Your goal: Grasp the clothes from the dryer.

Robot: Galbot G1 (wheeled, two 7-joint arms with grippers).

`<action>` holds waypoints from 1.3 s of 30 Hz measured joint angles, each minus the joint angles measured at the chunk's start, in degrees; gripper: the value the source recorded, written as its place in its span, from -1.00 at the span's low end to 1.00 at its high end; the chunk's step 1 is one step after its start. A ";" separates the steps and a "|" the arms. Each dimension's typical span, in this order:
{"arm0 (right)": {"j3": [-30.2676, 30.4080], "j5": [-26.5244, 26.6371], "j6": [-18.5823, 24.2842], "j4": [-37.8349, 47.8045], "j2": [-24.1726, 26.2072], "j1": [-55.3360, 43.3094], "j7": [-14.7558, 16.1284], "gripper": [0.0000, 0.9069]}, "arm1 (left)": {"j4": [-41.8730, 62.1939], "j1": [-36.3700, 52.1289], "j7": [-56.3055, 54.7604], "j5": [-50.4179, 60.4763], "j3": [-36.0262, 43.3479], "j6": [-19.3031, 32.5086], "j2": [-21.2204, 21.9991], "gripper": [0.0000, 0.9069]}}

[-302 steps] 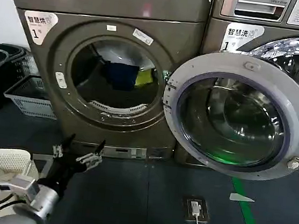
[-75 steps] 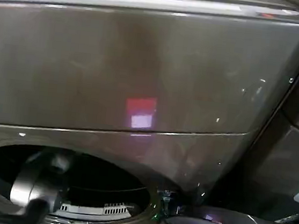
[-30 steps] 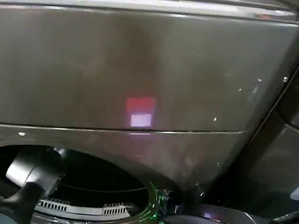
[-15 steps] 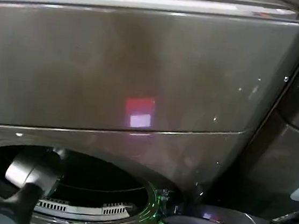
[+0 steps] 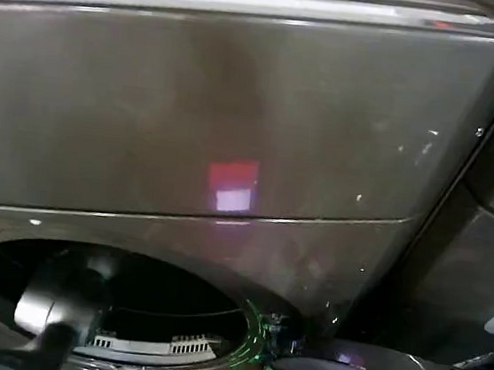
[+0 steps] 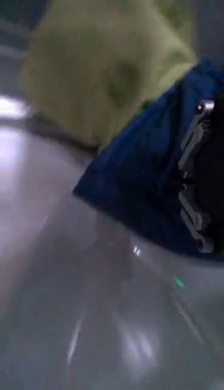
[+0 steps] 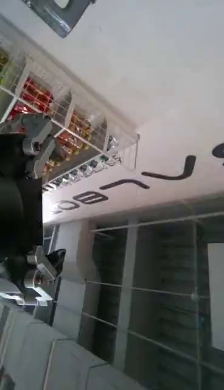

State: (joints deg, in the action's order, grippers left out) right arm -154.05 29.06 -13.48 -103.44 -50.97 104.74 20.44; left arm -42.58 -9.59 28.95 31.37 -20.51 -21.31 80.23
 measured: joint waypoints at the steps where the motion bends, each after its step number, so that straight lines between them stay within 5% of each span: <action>1: 0.04 0.00 0.06 -0.10 0.12 -0.03 0.09 1.00 | -2.07 -1.42 -1.23 -1.92 -0.81 0.03 0.15 -1.00; 17: -0.53 1.85 1.26 0.35 1.22 0.03 -0.66 1.00 | -28.67 -23.59 -23.22 -26.86 -11.01 13.90 5.22 -1.00; 39: -0.97 3.74 2.88 1.24 1.83 0.09 -1.82 1.00 | -36.99 -31.70 -29.68 -33.79 -12.08 23.34 7.96 -1.00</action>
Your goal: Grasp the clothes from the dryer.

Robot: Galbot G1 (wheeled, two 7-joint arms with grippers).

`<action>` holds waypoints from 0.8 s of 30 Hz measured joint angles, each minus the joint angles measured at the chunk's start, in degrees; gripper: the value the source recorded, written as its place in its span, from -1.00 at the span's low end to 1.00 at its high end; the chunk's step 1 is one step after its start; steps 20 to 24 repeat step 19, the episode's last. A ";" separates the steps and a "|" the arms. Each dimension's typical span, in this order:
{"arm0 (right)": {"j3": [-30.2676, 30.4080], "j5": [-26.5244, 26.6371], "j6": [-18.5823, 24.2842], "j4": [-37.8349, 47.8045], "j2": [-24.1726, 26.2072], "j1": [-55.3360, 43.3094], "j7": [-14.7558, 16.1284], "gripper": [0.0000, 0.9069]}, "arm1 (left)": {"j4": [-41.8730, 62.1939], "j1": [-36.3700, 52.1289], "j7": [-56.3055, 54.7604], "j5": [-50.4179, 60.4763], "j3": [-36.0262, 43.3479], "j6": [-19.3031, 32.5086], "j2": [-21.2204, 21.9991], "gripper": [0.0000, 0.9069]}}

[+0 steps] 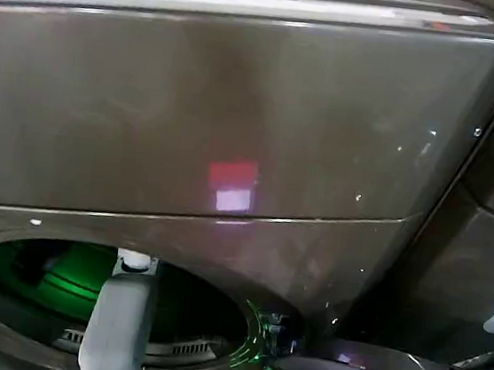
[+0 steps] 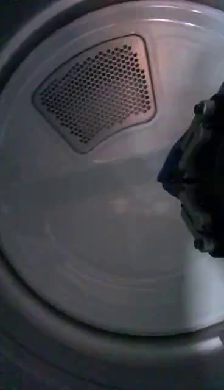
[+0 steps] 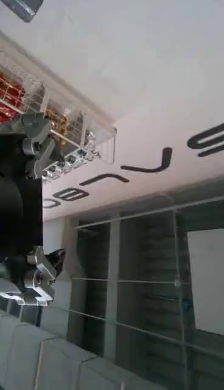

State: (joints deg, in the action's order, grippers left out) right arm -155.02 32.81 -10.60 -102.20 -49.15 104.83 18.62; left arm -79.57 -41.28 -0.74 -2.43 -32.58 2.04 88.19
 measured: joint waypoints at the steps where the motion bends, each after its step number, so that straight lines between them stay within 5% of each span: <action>1: -0.12 0.02 0.01 0.01 0.00 0.00 0.04 1.00 | -0.01 -0.02 -0.07 0.00 0.01 0.12 0.02 -1.00; 24: -0.73 -0.34 -0.46 -0.02 -0.04 0.60 0.43 1.00 | -0.80 0.11 -0.57 0.21 0.19 0.72 0.64 -1.00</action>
